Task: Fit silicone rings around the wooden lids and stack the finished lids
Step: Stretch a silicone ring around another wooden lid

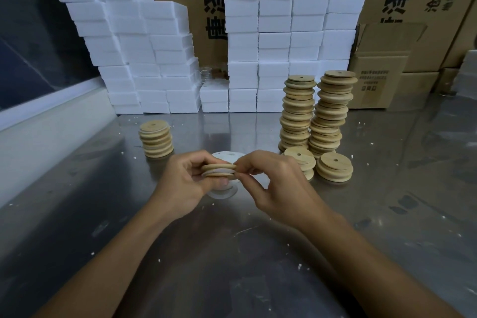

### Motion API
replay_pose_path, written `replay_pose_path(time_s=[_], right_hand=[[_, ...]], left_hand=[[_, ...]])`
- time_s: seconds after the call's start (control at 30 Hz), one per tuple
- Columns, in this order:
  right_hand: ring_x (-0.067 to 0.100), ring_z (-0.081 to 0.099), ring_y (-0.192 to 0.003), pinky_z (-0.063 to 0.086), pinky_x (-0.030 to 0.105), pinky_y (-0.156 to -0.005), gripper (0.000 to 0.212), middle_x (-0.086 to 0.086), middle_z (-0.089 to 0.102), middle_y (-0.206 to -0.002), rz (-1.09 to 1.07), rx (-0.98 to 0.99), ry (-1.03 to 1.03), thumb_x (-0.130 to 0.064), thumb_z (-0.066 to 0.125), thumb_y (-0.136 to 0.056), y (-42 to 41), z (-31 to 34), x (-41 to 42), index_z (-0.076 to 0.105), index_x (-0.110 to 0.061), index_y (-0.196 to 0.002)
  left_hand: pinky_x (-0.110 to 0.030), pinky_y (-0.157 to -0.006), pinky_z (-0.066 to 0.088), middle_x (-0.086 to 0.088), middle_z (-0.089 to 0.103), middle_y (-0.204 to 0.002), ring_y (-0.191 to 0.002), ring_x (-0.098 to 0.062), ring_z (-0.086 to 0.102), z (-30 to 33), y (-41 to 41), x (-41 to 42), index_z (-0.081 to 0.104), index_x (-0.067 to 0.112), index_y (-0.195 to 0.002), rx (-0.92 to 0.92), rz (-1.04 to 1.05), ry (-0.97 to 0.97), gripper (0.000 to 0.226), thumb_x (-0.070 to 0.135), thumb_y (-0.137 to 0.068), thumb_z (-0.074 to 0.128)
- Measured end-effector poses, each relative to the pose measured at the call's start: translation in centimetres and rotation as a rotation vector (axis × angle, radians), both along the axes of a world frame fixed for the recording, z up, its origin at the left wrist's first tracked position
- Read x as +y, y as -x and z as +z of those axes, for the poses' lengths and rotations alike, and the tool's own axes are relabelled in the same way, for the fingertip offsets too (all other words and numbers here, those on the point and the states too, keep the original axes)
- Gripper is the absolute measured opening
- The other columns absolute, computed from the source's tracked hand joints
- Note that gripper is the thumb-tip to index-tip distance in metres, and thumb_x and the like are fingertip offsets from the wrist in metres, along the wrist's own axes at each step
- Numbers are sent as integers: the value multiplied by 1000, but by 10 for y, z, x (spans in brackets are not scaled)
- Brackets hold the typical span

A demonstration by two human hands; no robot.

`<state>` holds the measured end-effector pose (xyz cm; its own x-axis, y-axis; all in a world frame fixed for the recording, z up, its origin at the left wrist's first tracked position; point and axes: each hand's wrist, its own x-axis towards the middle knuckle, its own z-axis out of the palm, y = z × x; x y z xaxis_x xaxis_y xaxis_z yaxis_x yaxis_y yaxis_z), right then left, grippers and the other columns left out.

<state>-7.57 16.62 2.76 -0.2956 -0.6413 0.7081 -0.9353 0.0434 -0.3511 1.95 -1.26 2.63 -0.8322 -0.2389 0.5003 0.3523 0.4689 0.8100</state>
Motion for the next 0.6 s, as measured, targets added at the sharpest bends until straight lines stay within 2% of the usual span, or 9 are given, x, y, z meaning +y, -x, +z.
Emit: replay_pose_path(time_s=[0.17, 0.27, 0.33, 0.47, 0.6], right_hand=[[14, 63, -89, 55, 40, -76, 11, -3, 69, -97, -18, -46, -41, -23, 66, -91, 2, -4, 0, 68, -17, -100], [13, 64, -90, 57, 35, -74, 12, -2, 69, -98, -14, -90, -25, -20, 67, -91, 4, -4, 2, 69, -15, -102], [11, 65, -90, 58, 31, -73, 9, -4, 69, -99, 7, -140, 15, -16, 68, -91, 4, -4, 3, 70, -14, -100], [6, 68, -90, 58, 25, -68, 9, -8, 70, -92, 36, -256, 80, -17, 70, -91, -1, -5, 1, 66, -13, -98], [8, 68, -82, 55, 21, -63, 4, -10, 69, -85, 39, -371, 126, -12, 68, -91, -2, -8, -2, 65, -12, -92]], left_hand=[[-34, -78, 58, -3, 76, -88, -83, -24, 72, -1, -1, 4, 75, 22, -85, -9, 19, -47, 25, 17, -61, 80], [-23, -74, 57, -2, 76, -86, -79, -15, 71, 2, -2, 4, 72, 13, -86, 18, 4, -119, 26, 10, -61, 79], [-21, -73, 56, -2, 75, -84, -77, -14, 71, 3, -2, 5, 71, 11, -85, 28, -7, -163, 26, 8, -61, 78], [-27, -75, 58, -5, 75, -87, -81, -18, 70, 1, -1, 7, 70, 13, -86, 16, -17, -191, 25, 12, -63, 79], [-26, -75, 57, 0, 75, -98, -89, -17, 71, -2, 2, 9, 70, 20, -100, 35, 37, -176, 37, 17, -64, 80]])
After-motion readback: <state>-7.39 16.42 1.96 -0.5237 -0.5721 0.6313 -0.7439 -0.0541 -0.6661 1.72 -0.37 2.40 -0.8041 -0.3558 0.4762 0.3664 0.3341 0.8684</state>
